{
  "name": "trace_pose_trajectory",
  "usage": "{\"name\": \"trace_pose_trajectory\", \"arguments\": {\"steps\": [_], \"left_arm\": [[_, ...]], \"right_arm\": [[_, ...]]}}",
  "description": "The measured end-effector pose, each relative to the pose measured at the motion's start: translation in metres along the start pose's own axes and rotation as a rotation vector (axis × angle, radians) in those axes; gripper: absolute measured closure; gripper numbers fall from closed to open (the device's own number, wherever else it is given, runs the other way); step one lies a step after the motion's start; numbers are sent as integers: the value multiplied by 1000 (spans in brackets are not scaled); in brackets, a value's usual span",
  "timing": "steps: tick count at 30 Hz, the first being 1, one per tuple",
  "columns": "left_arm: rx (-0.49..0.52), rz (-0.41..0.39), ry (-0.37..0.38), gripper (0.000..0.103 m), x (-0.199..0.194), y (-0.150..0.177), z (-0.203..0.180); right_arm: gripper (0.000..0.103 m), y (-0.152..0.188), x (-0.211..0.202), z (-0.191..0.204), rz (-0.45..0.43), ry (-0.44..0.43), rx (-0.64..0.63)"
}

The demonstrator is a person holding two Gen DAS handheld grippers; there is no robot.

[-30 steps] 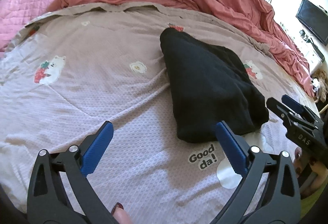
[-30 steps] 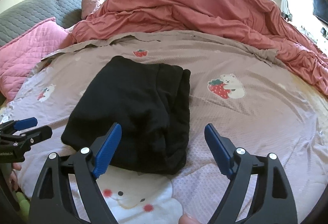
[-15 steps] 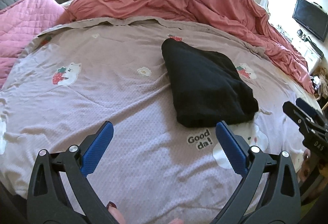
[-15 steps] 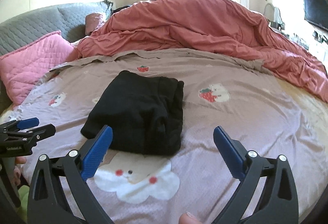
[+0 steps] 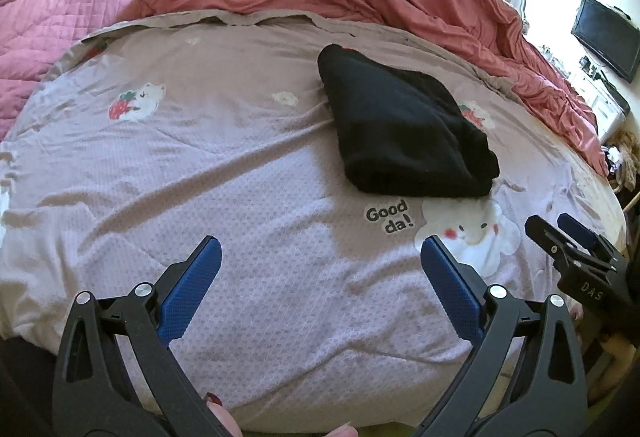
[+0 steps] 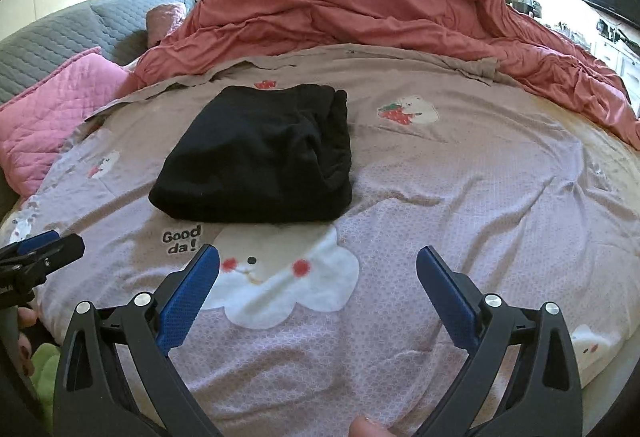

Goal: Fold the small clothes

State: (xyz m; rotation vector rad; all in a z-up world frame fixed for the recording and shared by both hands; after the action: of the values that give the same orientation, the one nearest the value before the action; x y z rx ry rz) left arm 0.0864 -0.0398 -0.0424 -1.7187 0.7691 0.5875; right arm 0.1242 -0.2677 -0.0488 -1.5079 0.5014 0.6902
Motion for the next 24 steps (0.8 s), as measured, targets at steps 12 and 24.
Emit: {"name": "trace_pose_trajectory", "arguments": {"steps": [12,24], "left_arm": [[-8,-1,-19,9,-2,1,6],[-6,4,-38,9,-3,2,8]], "right_arm": [[5,0,4,6,12,-4,-9],[5,2,6,11,15,-7,-16]]}}
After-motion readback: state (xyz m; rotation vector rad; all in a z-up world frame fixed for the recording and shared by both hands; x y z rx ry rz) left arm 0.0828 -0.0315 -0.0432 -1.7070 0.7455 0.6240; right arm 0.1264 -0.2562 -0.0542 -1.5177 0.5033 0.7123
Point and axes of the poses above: each gripper's, at about its wrist camera, not at the fingertips, and x roughly the way its jaws point, z to its left, y to its underside, the point moved 7 cm from there along x, roughly the way its jaws point, and after that the axes turned 7 degrees about y, right-handed, at the moved point
